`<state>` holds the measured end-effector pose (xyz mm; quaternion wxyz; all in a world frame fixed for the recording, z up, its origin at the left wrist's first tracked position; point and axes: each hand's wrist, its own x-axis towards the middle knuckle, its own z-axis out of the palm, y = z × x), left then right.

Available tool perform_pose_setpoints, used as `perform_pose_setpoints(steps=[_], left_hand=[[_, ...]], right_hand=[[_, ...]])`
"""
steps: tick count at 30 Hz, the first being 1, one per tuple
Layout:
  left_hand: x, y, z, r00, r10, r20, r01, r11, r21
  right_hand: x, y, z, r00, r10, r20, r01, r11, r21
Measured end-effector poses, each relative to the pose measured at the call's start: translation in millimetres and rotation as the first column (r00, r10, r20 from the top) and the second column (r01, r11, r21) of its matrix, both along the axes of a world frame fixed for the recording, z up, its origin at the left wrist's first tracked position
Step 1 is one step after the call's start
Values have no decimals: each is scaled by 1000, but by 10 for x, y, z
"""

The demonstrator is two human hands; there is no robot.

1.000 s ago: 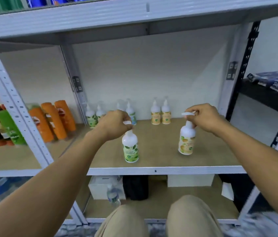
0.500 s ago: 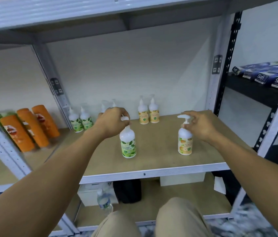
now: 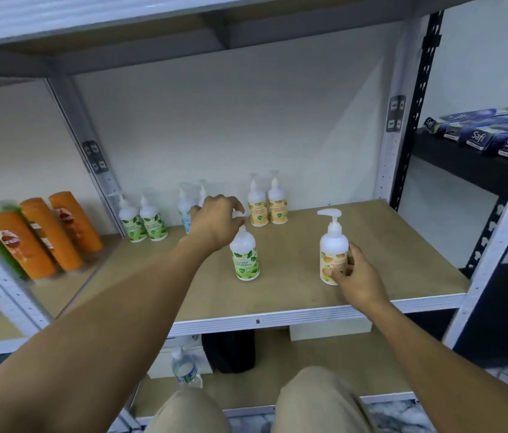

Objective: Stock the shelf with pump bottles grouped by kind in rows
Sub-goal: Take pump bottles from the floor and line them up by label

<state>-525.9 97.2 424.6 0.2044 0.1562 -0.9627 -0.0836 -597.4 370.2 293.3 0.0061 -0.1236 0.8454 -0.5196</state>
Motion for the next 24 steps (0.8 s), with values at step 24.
perform_pose_setpoints(steps=[24], left_hand=[[1026,-876,-1433,960,210,183,-244,951,189]], right_hand=[[402,-876,-10,958,274,-87,-243,933,266]])
